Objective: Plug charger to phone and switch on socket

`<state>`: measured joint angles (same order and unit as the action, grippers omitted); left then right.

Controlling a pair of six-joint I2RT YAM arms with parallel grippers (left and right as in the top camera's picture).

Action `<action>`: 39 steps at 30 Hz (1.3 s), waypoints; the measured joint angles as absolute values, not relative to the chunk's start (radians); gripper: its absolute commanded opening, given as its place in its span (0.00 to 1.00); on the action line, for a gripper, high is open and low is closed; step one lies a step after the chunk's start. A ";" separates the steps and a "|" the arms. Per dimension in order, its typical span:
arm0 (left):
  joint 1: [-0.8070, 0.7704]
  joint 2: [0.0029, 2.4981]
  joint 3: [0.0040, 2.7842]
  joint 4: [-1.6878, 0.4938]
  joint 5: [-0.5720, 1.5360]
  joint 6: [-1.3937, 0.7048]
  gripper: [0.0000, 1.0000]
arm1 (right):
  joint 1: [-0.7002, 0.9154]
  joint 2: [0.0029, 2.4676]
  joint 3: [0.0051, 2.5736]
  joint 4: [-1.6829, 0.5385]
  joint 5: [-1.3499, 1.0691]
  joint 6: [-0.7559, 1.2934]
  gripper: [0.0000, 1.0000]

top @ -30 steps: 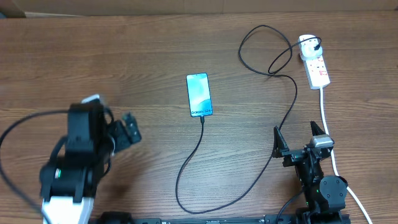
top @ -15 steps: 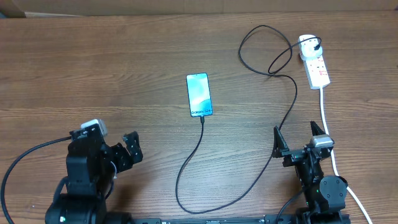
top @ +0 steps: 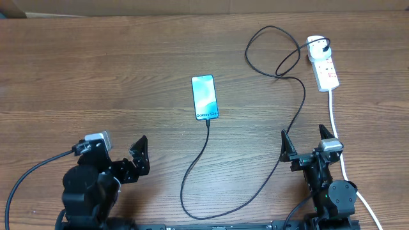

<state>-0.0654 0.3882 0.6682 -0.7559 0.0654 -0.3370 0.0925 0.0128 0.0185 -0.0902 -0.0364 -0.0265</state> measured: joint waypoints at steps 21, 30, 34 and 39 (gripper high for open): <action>-0.065 0.171 0.436 -0.365 0.087 -0.257 1.00 | 0.093 0.013 0.019 -0.090 -0.036 -0.026 1.00; -0.062 0.099 0.312 -0.183 0.112 -0.254 0.99 | 0.093 0.013 0.019 -0.089 -0.036 -0.027 1.00; -0.038 0.055 0.270 -0.152 0.120 -0.254 0.99 | 0.093 0.013 0.019 -0.090 -0.036 -0.027 1.00; 0.000 0.024 0.240 -0.126 0.121 -0.254 0.99 | 0.092 0.013 0.019 -0.090 -0.036 -0.026 1.00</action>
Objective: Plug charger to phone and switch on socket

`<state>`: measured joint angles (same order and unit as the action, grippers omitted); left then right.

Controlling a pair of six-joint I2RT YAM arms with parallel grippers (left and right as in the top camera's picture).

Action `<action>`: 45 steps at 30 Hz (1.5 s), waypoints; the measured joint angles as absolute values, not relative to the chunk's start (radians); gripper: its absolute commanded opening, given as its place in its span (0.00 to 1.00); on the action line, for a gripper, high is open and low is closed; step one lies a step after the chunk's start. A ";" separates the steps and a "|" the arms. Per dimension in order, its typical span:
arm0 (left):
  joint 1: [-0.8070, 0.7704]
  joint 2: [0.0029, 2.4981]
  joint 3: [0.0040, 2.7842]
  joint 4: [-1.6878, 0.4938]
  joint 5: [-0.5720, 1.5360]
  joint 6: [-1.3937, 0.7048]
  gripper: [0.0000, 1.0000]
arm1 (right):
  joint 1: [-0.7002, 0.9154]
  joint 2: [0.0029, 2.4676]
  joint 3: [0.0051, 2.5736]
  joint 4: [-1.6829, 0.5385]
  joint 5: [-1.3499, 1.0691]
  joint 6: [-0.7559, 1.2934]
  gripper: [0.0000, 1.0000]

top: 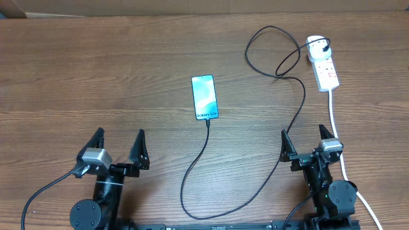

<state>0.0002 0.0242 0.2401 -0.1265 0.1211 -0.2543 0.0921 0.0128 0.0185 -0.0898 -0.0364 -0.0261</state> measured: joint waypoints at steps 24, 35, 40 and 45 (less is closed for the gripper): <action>0.053 0.015 0.009 0.338 0.192 -0.246 1.00 | 0.093 0.013 0.019 -0.090 -0.036 -0.026 1.00; 0.053 0.013 0.009 0.150 0.168 -0.175 1.00 | 0.093 0.013 0.019 -0.089 -0.036 -0.027 1.00; 0.053 0.013 0.009 0.049 0.129 -0.177 1.00 | 0.093 0.013 0.019 -0.090 -0.036 -0.027 1.00; 0.053 0.013 0.009 -0.027 0.060 -0.243 1.00 | 0.092 0.013 0.019 -0.089 -0.036 -0.027 1.00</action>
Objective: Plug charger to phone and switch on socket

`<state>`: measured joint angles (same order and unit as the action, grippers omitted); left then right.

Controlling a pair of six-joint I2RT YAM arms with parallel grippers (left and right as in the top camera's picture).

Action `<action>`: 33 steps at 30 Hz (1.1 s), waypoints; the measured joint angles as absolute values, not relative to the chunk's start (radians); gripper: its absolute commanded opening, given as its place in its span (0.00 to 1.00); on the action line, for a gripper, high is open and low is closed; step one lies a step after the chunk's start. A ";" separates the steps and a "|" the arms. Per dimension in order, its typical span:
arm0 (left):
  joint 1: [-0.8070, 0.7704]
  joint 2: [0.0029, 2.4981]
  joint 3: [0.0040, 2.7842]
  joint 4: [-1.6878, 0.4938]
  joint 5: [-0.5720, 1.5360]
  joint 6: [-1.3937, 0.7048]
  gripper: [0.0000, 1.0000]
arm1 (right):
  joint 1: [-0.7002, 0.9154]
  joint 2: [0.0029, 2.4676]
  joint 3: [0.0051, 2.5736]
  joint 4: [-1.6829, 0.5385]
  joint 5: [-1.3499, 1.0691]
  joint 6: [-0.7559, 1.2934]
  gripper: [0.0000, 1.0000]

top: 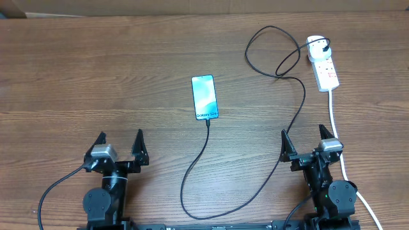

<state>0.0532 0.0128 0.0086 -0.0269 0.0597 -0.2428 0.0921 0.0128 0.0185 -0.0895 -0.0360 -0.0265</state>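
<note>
A phone [204, 97] lies face up mid-table with its screen lit, and the black charger cable [208, 150] runs into its near end. That cable loops down, right, then up to the white socket strip [323, 62] at the far right, where a plug sits in it. My left gripper [119, 143] rests open near the front left edge. Open too, my right gripper [307, 138] stands at the front right. Both are far from the phone and the socket.
The socket strip's white lead [337, 128] runs down the right side, passing close to my right arm. A cable loop [271, 51] lies left of the strip. The brown wooden table [96, 76] spreads to the left.
My left arm has shifted slightly right and squared up at the front left edge. The phone, cable, socket strip and right arm are as they were.
The phone lay lit with the cable in it throughout. My left arm was first turned at an angle low at the front left, then stood straighter with open fingers, and now sits a little further right. My right arm stayed put.
</note>
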 measured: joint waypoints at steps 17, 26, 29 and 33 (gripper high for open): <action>0.053 0.013 0.009 -0.078 -0.023 -0.180 1.00 | 0.093 0.013 0.019 -0.090 -0.036 -0.026 1.00; 0.053 0.013 0.009 -0.078 -0.023 -0.068 1.00 | 0.093 0.013 0.019 -0.090 -0.036 -0.026 1.00; 0.053 0.013 0.009 -0.078 -0.023 -0.051 1.00 | 0.092 0.013 0.019 -0.090 -0.036 -0.026 1.00; 0.053 0.013 0.009 -0.079 -0.023 -0.045 1.00 | 0.093 0.013 0.019 -0.089 -0.036 -0.026 1.00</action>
